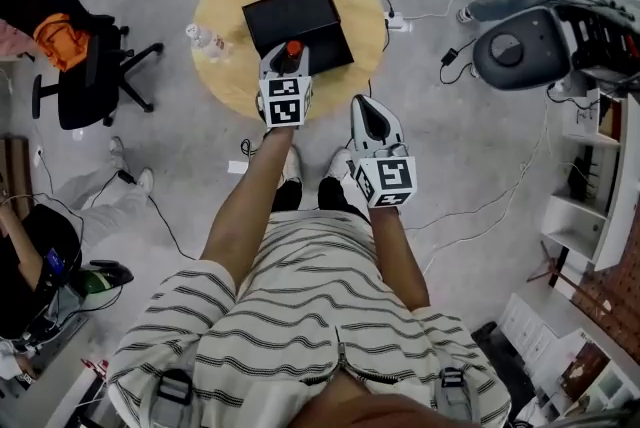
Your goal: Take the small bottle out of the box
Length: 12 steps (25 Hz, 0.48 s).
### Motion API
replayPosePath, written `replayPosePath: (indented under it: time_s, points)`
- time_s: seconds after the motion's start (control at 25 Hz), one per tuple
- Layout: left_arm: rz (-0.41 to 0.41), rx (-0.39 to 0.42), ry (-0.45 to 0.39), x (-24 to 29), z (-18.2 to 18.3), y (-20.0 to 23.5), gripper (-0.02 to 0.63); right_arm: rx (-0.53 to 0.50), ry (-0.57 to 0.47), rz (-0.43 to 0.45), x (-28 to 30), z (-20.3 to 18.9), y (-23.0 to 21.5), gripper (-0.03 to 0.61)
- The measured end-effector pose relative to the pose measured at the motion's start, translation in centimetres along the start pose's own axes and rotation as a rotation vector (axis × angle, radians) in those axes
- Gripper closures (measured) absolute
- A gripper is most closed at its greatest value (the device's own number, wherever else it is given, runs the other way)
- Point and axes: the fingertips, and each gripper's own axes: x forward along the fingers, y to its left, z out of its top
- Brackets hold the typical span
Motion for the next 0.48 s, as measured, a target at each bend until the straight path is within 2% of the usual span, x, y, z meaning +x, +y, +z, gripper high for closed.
replayPosePath:
  time_s: [0.48]
  points:
    - [-0.062, 0.065, -0.041, -3.0, 1.9, -1.4, 0.460, 0.030, -0.030, -0.006, 1.3, 1.8, -0.8, 0.560]
